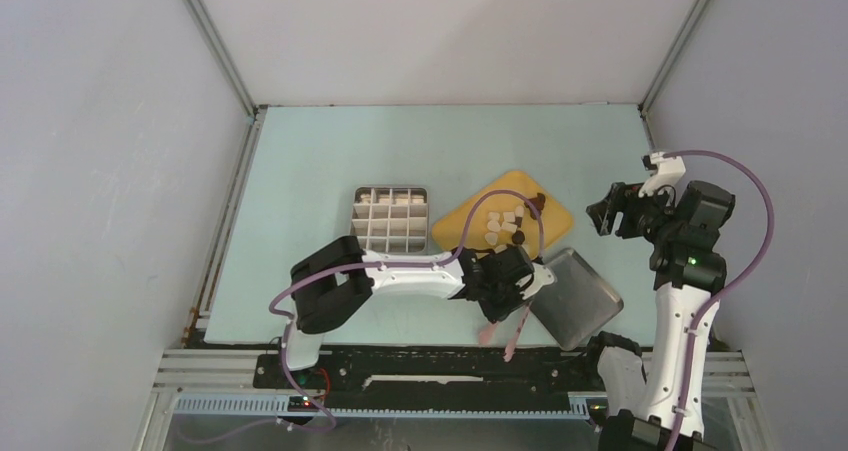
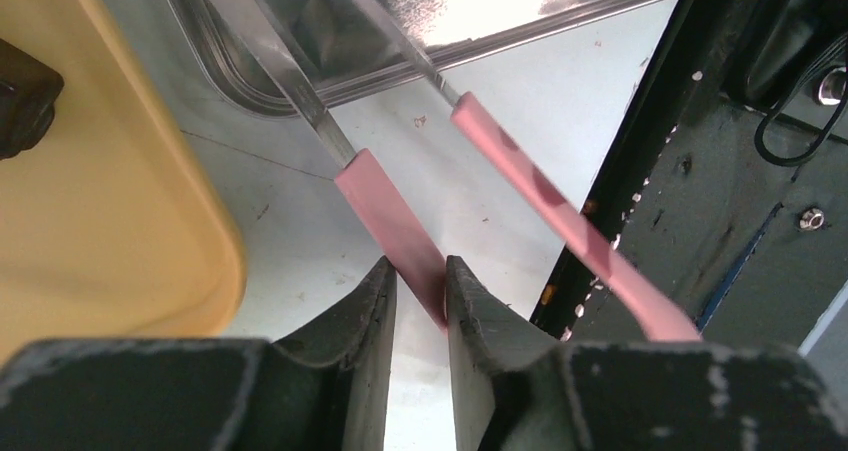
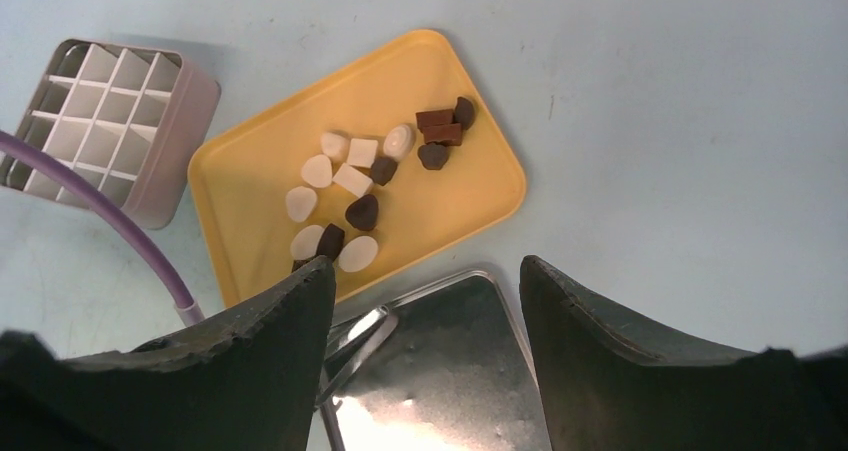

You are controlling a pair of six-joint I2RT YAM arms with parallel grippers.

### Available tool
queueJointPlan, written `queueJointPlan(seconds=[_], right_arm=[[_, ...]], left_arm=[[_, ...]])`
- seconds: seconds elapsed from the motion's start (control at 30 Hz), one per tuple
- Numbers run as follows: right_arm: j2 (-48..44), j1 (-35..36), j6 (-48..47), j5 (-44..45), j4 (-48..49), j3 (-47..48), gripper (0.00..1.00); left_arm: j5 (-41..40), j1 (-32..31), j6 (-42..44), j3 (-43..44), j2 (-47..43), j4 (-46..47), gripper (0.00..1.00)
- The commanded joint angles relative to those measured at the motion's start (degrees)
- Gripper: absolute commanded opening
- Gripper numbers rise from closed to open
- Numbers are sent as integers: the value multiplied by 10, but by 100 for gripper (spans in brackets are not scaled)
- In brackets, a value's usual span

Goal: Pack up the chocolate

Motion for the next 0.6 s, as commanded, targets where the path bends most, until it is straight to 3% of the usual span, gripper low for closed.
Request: queueJointPlan(seconds=[0.0, 0.27, 0.4, 0.57], right_arm=[[14, -2, 1, -30, 20, -3, 70], [29, -2, -2, -45, 26, -5, 70], [34, -2, -1, -51, 26, -4, 70], [37, -2, -3, -51, 24, -4, 70]], left_arm=[[34, 20, 33, -17, -38, 12, 27], [77, 30, 70, -25, -40, 12, 26], [78, 32, 66, -31, -39, 5, 36], [74, 33, 89, -44, -52, -8, 32]])
